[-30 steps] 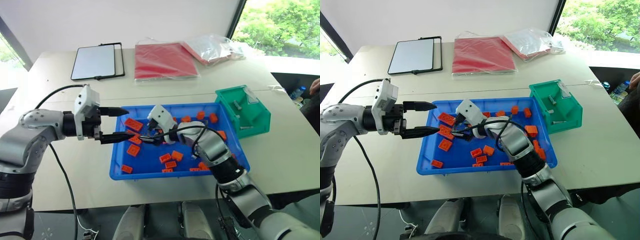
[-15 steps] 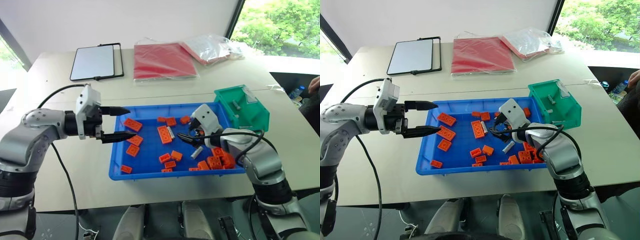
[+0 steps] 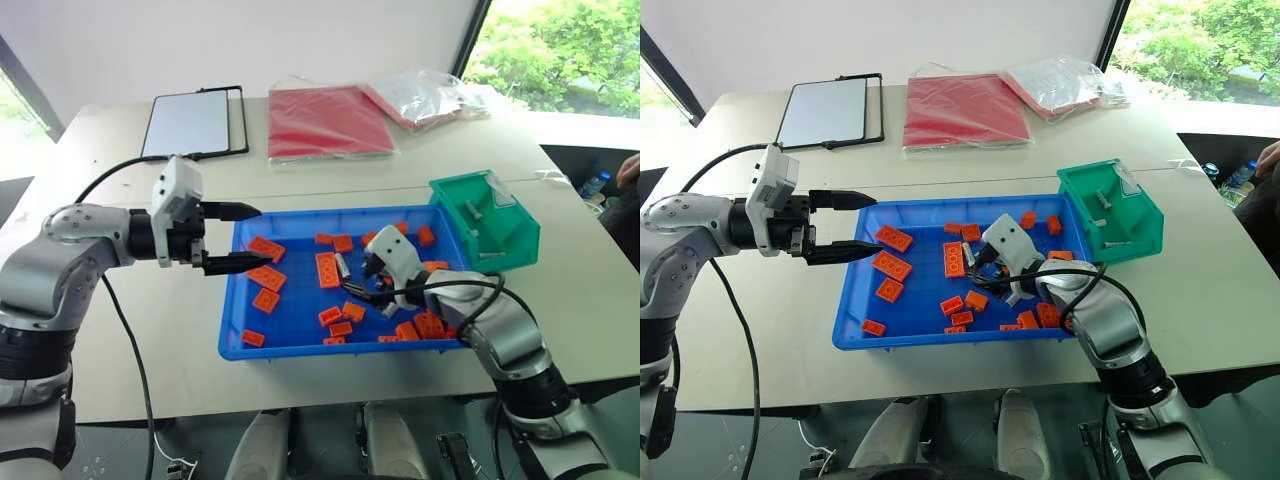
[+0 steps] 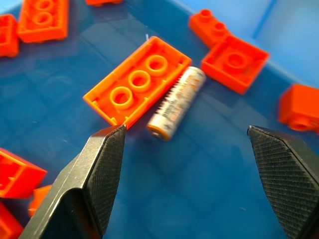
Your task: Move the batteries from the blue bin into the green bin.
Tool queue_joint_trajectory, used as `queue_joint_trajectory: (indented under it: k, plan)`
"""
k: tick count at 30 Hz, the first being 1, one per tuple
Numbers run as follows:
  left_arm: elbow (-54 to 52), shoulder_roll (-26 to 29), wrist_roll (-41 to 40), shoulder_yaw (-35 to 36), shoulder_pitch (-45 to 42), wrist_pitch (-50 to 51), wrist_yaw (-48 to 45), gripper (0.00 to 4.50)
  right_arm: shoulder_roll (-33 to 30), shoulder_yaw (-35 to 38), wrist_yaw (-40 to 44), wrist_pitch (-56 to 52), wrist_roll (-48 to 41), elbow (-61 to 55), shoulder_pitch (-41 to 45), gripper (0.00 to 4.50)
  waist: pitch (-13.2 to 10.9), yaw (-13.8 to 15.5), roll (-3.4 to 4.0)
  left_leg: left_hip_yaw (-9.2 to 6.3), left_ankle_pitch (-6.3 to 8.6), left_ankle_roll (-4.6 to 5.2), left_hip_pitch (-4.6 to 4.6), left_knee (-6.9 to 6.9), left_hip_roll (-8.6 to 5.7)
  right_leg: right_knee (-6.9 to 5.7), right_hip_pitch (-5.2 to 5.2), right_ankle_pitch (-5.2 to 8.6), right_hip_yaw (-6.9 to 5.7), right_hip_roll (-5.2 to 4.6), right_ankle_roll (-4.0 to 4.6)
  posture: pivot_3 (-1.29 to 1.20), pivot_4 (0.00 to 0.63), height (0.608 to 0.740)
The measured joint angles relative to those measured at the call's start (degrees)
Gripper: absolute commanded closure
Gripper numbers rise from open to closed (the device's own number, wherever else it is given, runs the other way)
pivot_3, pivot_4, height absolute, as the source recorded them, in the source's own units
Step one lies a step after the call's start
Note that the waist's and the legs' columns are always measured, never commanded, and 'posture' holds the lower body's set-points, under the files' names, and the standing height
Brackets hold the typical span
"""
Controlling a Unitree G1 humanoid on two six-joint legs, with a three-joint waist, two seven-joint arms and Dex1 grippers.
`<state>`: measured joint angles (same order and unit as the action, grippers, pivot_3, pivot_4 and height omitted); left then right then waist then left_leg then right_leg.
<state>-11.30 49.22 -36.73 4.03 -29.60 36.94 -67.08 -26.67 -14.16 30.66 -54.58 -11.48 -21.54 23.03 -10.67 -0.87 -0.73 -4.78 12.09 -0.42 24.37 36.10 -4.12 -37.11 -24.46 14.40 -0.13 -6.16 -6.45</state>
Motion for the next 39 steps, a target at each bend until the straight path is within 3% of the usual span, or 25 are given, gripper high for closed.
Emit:
queue_joint_trajectory:
  k: [7,8,11,16,21,25,27,30,33,39]
  plan:
    - [0.1,-0.4,0.1,-0.1,-0.4,0.0,0.3,0.00,3.2,-2.5,-0.7,4.9,2.2,8.8,3.4,0.54,0.0,-0.1,-0.01,0.00,0.00,0.00,-0.02,0.01,0.01,-0.01,0.01,0.00,0.00,0.02,0.00,0.00,0.150,0.731]
    - [0.1,-0.4,0.1,-0.1,-0.4,0.0,0.4,0.00,3.5,-2.5,-0.8,5.8,2.4,10.0,3.9,0.77,0.0,-0.1,-0.01,0.00,0.00,0.00,-0.02,0.00,0.01,-0.01,0.01,0.00,0.00,0.02,0.00,0.00,0.150,0.731]
    - [0.1,-0.4,0.1,-0.1,-0.4,0.0,0.7,0.00,3.8,-2.4,-1.1,8.1,3.0,12.3,4.5,1.82,0.0,0.0,-0.01,0.00,0.00,0.00,-0.03,0.02,0.01,-0.01,0.03,0.00,0.00,0.02,0.00,0.00,0.150,0.731]
    - [0.1,-0.4,0.1,-0.1,-0.4,0.0,1.0,0.00,3.7,-2.4,-0.2,8.0,2.8,11.5,3.9,4.37,0.0,0.1,-0.02,-0.01,0.00,-0.01,-0.03,0.03,0.01,-0.01,0.04,0.00,0.00,0.02,0.00,0.00,0.150,0.731]
    - [0.1,-0.4,0.1,-0.1,-0.4,-0.1,1.0,0.00,3.3,-1.7,0.4,1.9,0.8,6.4,3.3,4.39,0.0,0.0,-0.01,-0.02,0.00,0.00,-0.03,0.02,0.01,-0.02,0.03,0.00,0.00,0.02,0.00,0.00,0.150,0.731]
    - [0.2,-0.4,0.1,-0.3,-0.4,-0.2,0.7,0.00,0.8,5.9,0.5,-6.5,-3.5,-1.1,5.7,4.39,0.0,0.1,0.00,-0.02,0.00,0.00,-0.01,0.04,0.00,-0.01,0.03,0.00,0.00,0.02,0.00,0.00,0.150,0.731]
    - [0.3,-0.4,0.1,-0.3,-0.4,-0.2,0.5,0.00,-2.1,12.1,0.2,-9.5,-4.6,-2.1,9.3,4.39,0.0,0.3,0.00,-0.02,0.00,0.00,-0.01,0.06,-0.01,0.00,0.04,0.00,0.00,0.01,-0.01,0.00,0.150,0.731]
    - [0.7,-0.6,0.1,-0.5,-0.4,-0.3,0.1,0.00,-12.5,22.4,-0.5,-10.7,-4.1,-0.1,12.1,4.39,0.0,0.9,-0.03,0.00,0.01,0.02,0.00,0.02,-0.02,0.09,0.08,0.00,-0.03,-0.02,-0.01,0.00,0.150,0.731]
    - [1.7,-1.7,0.3,-0.7,-0.6,-0.4,0.1,0.00,-18.9,26.5,0.3,-9.2,-3.0,3.6,9.8,4.39,0.0,1.0,-0.03,0.05,0.02,0.04,0.00,0.00,0.00,0.10,0.08,0.00,-0.02,-0.02,0.00,0.00,0.150,0.731]
    - [1.8,-4.0,0.8,-1.6,-2.3,-1.4,0.4,0.00,-19.4,25.6,-1.5,-5.9,-1.0,9.5,6.0,1.44,0.0,-0.3,-0.01,0.15,0.01,0.05,-0.05,0.04,0.03,0.00,0.07,0.00,0.01,-0.06,-0.01,0.00,0.150,0.731]
